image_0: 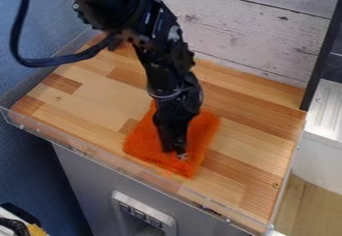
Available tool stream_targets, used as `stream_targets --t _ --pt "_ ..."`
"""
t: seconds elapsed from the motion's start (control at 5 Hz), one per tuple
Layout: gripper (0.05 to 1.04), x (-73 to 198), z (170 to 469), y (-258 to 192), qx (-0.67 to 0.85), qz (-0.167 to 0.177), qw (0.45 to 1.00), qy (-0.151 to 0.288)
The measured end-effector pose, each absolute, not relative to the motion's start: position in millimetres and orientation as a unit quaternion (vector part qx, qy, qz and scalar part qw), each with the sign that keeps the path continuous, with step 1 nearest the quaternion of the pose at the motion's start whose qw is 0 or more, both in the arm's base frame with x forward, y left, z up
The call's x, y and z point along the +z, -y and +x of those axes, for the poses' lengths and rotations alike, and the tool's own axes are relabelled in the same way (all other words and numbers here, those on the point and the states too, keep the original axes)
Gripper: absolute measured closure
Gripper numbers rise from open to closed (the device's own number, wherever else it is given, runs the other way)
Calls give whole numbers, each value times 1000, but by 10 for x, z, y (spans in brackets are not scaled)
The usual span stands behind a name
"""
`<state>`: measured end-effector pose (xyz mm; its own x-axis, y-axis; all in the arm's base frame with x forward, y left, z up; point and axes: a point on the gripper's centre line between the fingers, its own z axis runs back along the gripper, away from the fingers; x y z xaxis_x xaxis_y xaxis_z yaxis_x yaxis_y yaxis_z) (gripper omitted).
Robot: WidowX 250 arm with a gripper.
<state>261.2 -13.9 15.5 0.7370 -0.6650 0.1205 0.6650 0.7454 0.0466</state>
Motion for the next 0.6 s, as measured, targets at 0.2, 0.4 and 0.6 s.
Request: stream_targets --t 0.2,0.4,0.6 --pt "1025 152 2658 169 -275 -17 960 54" --pt "1025 161 2714 249 -200 -31 978 39" --pt "1025 136 2756 293 -134 -38 990 17"
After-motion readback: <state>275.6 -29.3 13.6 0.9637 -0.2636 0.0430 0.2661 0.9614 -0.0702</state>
